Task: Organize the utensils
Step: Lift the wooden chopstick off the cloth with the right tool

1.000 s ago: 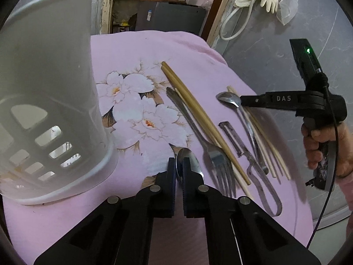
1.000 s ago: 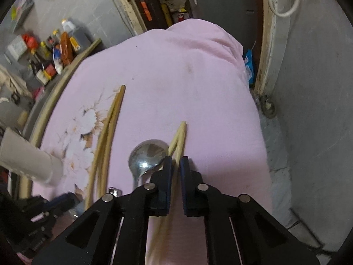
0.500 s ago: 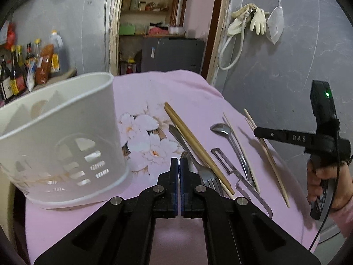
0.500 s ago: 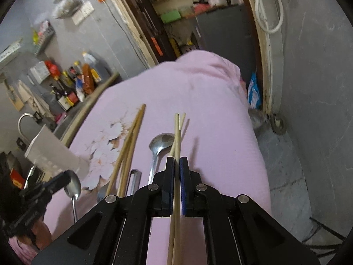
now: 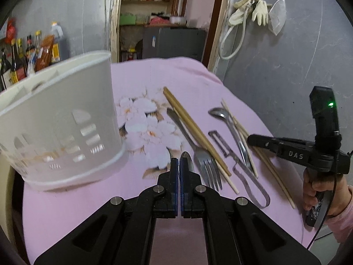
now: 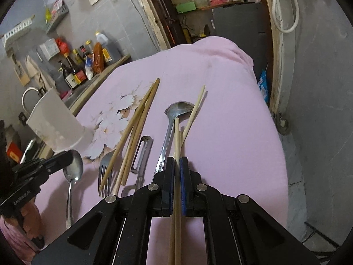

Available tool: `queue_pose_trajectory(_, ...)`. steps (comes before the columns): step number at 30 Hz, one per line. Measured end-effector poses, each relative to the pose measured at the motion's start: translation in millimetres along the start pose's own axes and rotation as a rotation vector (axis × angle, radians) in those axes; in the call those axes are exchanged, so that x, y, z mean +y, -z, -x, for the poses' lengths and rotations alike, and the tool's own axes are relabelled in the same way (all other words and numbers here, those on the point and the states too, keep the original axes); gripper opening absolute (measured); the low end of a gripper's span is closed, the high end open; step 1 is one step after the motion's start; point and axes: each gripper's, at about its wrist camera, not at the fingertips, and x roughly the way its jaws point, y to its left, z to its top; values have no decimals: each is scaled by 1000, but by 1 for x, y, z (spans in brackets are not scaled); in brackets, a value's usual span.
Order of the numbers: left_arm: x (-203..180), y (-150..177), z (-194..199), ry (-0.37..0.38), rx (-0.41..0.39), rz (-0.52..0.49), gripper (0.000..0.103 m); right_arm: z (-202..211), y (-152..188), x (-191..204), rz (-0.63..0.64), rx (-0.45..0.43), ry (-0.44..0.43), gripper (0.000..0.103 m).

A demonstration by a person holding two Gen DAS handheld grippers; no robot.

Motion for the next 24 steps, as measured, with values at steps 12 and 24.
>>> queue_pose_trajectory(12, -2, 3, -4, 20, 24, 8, 0, 7, 11, -21, -100, 14, -44, 3)
queue_pose_trajectory(24, 0, 4, -10, 35, 48, 30, 0, 11, 3, -24, -57, 13, 2, 8)
